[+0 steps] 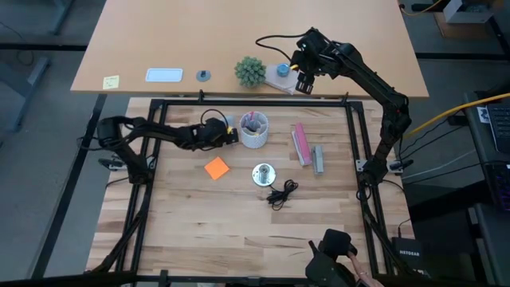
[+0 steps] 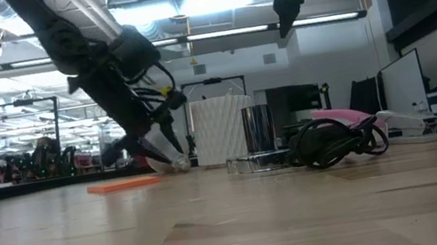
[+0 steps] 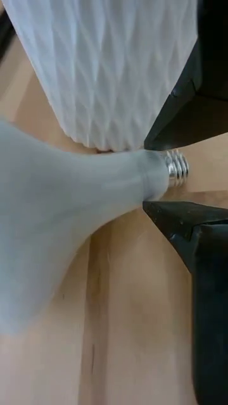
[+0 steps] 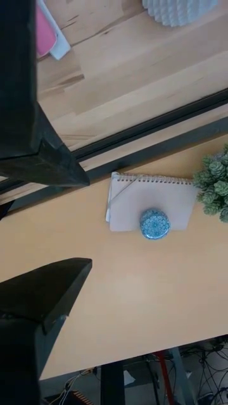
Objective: Screw lightbulb
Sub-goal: Insert the lightbulb into the lamp
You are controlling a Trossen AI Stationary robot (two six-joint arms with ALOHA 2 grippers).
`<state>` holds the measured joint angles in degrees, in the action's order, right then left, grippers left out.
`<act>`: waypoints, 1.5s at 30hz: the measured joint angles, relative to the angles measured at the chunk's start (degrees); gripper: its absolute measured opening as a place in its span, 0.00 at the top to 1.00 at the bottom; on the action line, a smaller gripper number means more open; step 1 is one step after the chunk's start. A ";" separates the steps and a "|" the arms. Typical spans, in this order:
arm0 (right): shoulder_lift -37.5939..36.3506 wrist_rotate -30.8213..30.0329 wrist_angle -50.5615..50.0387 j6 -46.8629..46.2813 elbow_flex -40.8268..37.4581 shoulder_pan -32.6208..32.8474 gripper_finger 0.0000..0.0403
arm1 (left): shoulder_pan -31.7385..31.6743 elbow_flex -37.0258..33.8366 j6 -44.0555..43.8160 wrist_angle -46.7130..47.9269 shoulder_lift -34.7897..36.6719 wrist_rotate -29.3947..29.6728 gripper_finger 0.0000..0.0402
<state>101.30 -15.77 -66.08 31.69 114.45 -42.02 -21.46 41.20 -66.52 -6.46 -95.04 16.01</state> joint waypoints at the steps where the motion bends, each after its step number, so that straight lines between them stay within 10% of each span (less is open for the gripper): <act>1: 0.00 0.01 0.00 -0.01 0.00 0.00 0.50 | -0.09 0.59 0.46 0.00 -0.72 0.02 0.67; 31: 0.00 1.44 -0.50 -0.58 0.00 -0.02 0.50 | -6.41 3.92 4.21 -0.13 -6.22 -2.40 0.67; 45: 0.00 1.49 -1.55 -0.55 -1.87 -0.02 0.50 | -3.54 3.90 5.88 29.40 3.10 -1.56 0.67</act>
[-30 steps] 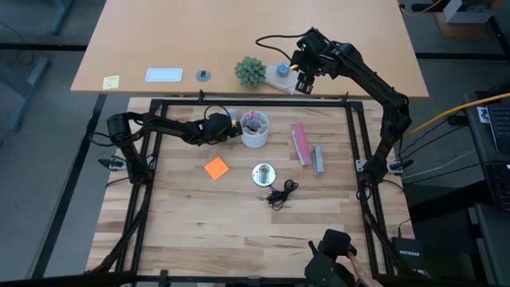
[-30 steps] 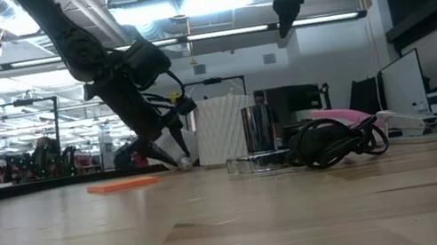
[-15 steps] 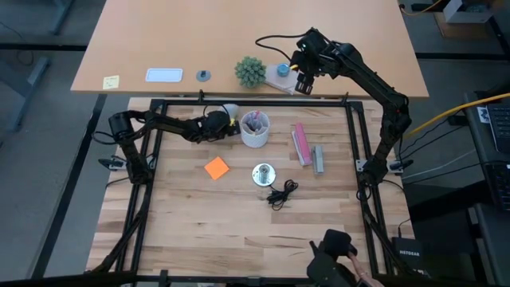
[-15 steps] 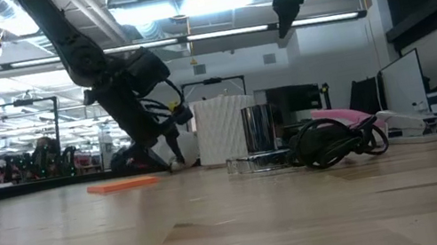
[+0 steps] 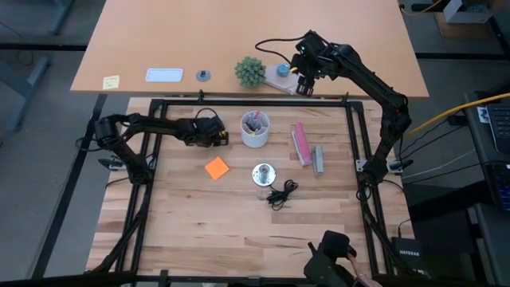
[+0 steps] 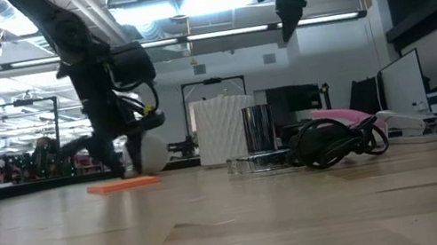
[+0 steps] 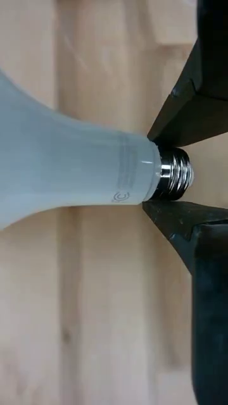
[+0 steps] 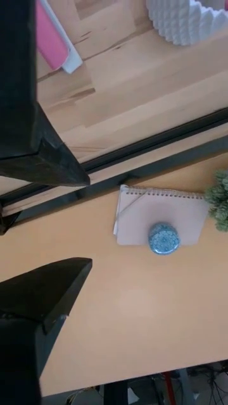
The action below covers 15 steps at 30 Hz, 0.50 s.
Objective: Screw lightbulb
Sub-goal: Insert the lightbulb into the lamp
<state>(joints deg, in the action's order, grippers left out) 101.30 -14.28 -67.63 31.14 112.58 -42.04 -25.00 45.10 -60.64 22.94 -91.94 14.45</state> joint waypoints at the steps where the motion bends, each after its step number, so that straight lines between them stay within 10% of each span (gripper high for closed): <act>1: 0.00 0.03 0.06 0.00 -0.26 0.00 0.50 | 0.35 0.00 -0.04 0.98 0.30 0.11 0.67; 15: 0.00 0.45 1.38 0.02 -0.71 0.00 0.50 | 1.62 0.07 2.62 6.11 0.07 2.37 0.67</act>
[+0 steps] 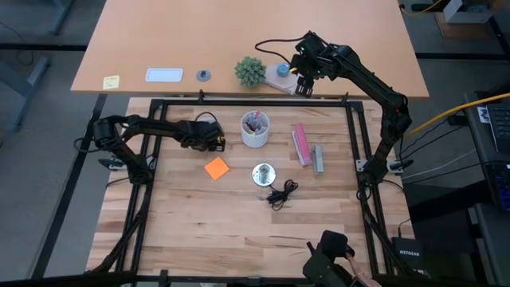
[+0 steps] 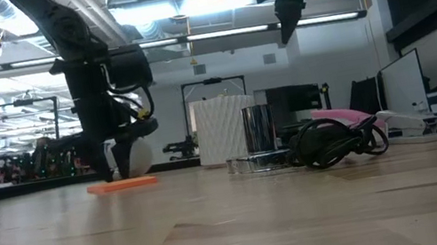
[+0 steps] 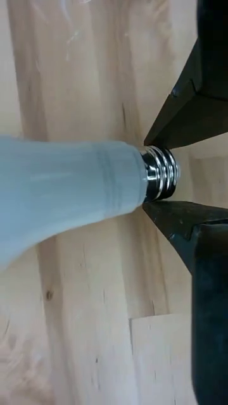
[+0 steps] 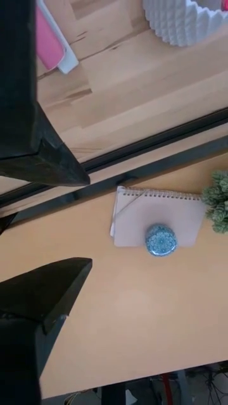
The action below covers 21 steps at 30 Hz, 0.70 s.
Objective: Screw lightbulb
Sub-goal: Insert the lightbulb into the lamp
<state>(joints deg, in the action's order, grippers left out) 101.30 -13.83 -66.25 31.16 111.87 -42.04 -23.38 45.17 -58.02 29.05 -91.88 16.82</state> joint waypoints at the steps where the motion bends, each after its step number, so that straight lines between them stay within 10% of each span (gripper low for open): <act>1: 0.00 0.00 -0.01 0.00 0.00 0.00 0.50 | 0.02 0.00 0.00 0.12 0.00 -0.28 0.67; 21: 0.00 0.00 -0.09 0.02 0.00 0.00 0.50 | -0.39 0.04 7.11 1.48 0.00 -2.62 0.67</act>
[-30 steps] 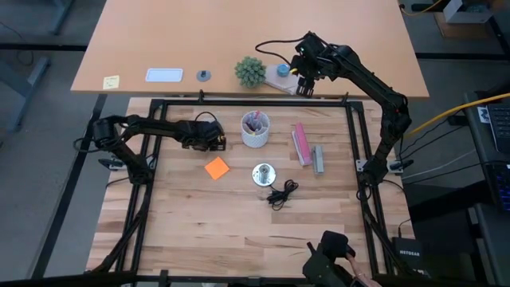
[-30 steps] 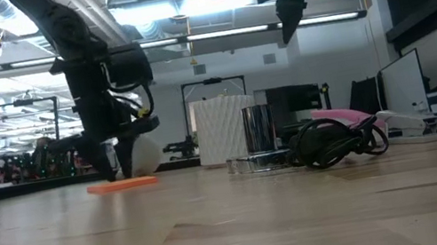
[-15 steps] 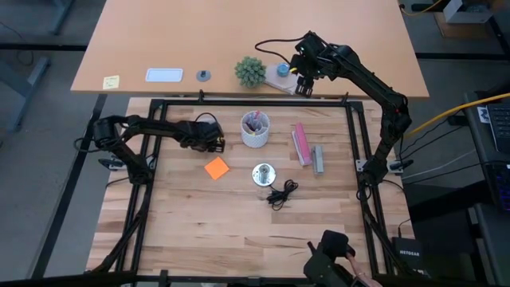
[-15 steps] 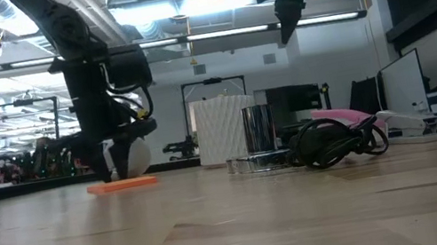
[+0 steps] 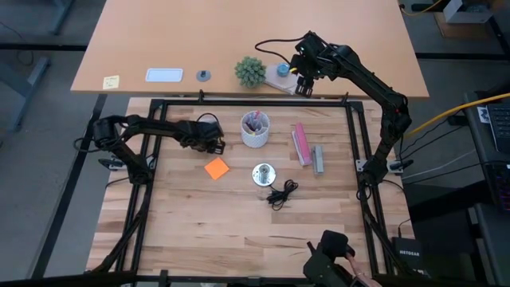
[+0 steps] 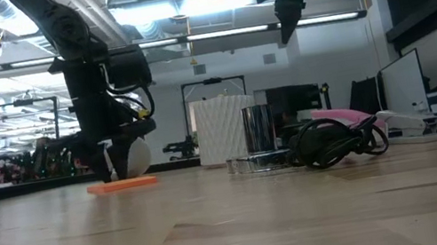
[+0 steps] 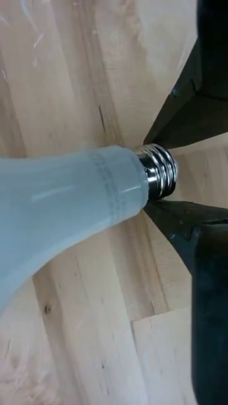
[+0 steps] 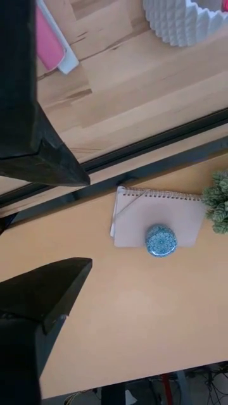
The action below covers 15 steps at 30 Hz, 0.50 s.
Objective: Screw lightbulb
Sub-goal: Insert the lightbulb into the lamp
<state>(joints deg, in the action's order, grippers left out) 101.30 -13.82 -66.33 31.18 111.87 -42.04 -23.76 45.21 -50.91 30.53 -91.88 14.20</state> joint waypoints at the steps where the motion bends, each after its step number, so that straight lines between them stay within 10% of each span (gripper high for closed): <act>1: 0.00 0.00 0.01 0.00 0.00 0.00 0.50 | -0.11 0.02 0.47 0.00 0.02 -0.29 0.66; 15: 0.00 0.00 -0.01 0.00 0.00 0.00 0.50 | -0.64 -0.11 0.24 -1.37 0.00 1.23 0.42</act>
<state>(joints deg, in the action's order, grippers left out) 101.30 -13.82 -66.35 31.18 111.87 -42.04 -24.40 45.10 -50.68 29.16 -91.88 15.43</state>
